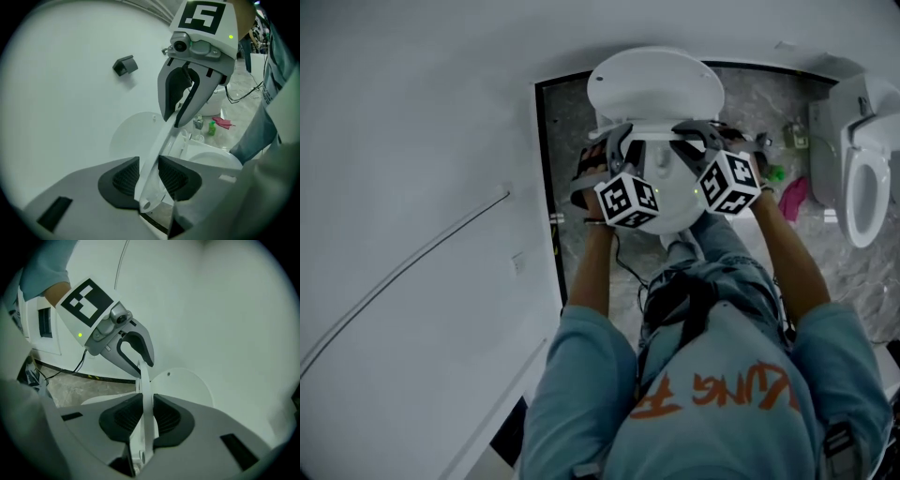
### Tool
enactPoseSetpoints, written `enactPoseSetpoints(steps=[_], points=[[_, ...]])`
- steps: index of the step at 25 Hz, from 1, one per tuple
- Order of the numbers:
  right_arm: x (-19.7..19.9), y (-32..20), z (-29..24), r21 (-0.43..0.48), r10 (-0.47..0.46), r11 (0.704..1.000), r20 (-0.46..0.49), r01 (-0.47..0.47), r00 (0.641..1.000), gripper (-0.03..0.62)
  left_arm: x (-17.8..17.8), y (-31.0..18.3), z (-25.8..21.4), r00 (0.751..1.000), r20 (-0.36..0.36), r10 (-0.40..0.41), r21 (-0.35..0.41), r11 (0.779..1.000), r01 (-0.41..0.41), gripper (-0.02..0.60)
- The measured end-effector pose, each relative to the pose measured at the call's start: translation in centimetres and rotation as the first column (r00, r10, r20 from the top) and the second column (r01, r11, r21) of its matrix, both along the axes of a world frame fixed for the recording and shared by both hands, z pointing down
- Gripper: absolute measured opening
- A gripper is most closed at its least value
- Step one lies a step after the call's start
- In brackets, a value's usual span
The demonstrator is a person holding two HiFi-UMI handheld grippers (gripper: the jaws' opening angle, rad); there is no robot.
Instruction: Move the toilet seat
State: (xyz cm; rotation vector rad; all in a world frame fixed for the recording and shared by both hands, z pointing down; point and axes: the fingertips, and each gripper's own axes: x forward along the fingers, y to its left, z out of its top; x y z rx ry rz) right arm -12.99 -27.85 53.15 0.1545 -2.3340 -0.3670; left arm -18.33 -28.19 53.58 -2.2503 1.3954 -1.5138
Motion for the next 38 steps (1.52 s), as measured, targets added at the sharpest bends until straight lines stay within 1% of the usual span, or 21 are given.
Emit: enactPoseSetpoints(steps=[2, 8, 12, 17, 23, 27, 29, 31, 34, 38], points=[[0.0, -1.7, -0.3, -0.005, 0.002, 1.000, 0.016, -0.002, 1.000, 0.066, 0.0, -1.6, -0.2, 1.000, 0.009, 0.006, -0.005, 1.000, -0.006, 0.127], [-0.9, -5.7, -0.6, 0.019, -0.016, 1.000, 0.021, 0.016, 1.000, 0.060, -0.9, -5.3, -0.5, 0.999, 0.034, 0.002, -0.013, 1.000, -0.002, 0.127], [-0.6, -8.7, -0.5, 0.060, -0.008, 0.998, 0.002, 0.007, 1.000, 0.058, -0.5, -8.2, -0.5, 0.998, 0.069, 0.006, -0.052, 0.999, -0.002, 0.127], [-1.2, -12.3, -0.2, 0.081, 0.042, 0.996, -0.002, -0.041, 0.999, 0.071, -1.3, -11.5, -0.1, 0.992, 0.130, 0.004, -0.067, 0.998, 0.005, 0.127], [-1.9, -14.8, 0.2, 0.135, 0.067, 0.989, -0.021, -0.064, 0.998, 0.080, -1.9, -14.0, 0.2, 0.988, 0.156, -0.011, -0.063, 0.998, 0.022, 0.127], [-2.4, -15.5, 0.2, 0.190, 0.101, 0.976, 0.018, -0.102, 0.995, 0.095, -2.3, -14.5, 0.4, 0.983, 0.181, -0.033, -0.083, 0.995, 0.049, 0.127], [-2.0, -16.1, 0.1, 0.192, 0.114, 0.974, 0.030, -0.118, 0.993, 0.095, -2.0, -15.1, 0.5, 0.981, 0.193, -0.031, -0.097, 0.994, 0.050, 0.129], [-1.3, -16.5, -0.1, 0.176, 0.141, 0.973, 0.040, -0.146, 0.989, 0.086, -1.8, -15.4, 0.2, 0.979, 0.203, -0.021, -0.103, 0.994, 0.043, 0.129], [-0.3, -16.6, -1.0, 0.124, 0.208, 0.968, 0.084, -0.217, 0.974, 0.075, -1.6, -15.0, -0.7, 0.983, 0.183, -0.011, -0.095, 0.995, 0.029, 0.129], [1.3, -16.3, -2.6, 0.062, 0.316, 0.943, 0.140, -0.327, 0.938, 0.067, -0.3, -14.3, -2.9, 0.996, 0.089, -0.017, -0.040, 0.999, 0.021, 0.129]])
